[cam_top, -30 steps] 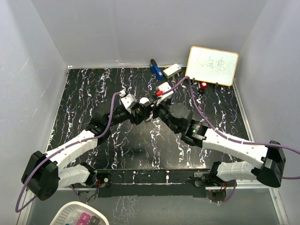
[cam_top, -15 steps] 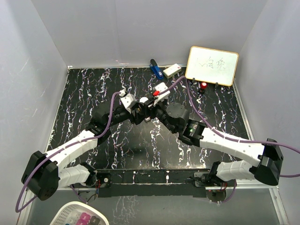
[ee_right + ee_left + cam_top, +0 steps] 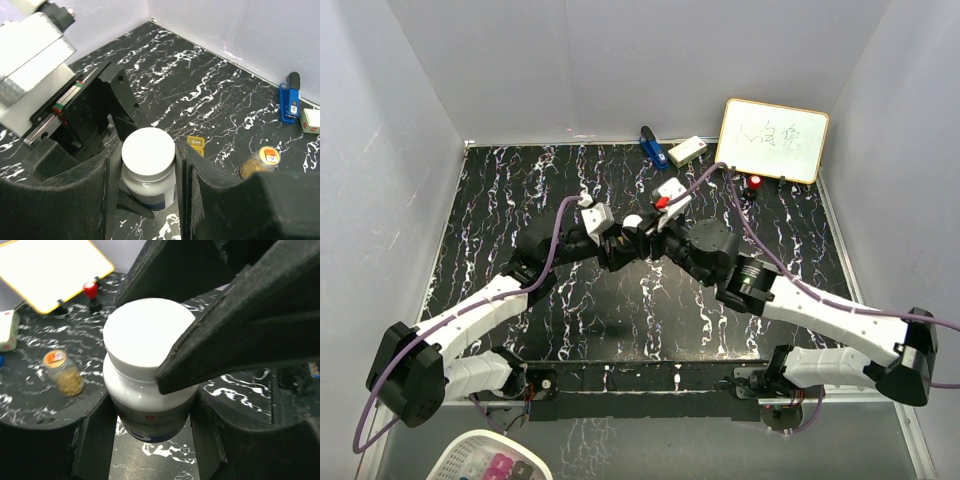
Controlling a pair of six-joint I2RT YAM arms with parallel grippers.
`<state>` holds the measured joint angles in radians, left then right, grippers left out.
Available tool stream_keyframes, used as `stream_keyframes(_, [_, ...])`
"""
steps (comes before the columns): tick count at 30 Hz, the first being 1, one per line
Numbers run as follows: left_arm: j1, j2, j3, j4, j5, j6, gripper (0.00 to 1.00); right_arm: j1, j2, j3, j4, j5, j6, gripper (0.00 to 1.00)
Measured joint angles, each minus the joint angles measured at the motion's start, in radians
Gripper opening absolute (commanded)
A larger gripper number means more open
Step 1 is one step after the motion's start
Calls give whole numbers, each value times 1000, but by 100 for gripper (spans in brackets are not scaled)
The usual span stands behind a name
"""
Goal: Sort the pills into containers
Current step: Unscrew the lid of the pill bottle.
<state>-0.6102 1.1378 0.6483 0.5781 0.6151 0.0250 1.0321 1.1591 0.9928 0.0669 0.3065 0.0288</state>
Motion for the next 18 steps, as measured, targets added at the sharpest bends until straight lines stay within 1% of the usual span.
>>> stream_keyframes(4, [4, 2, 47, -3, 177, -14, 0, 0, -95, -3, -58, -89, 4, 0])
stream_keyframes(7, [5, 2, 64, 63, 319, -72, 0, 2, -166, -10, -71, -171, 13, 0])
stream_keyframes(12, [4, 33, 66, 323, 514, -294, 0, 1, -245, -23, -53, -329, 29, 0])
stream_keyframes(14, [1, 69, 66, 480, 577, -418, 0, 0, -257, -26, -39, -376, 30, 0])
stream_keyframes(18, [-1, 120, 65, 723, 648, -623, 0, -1, -265, -27, -18, -463, 30, 0])
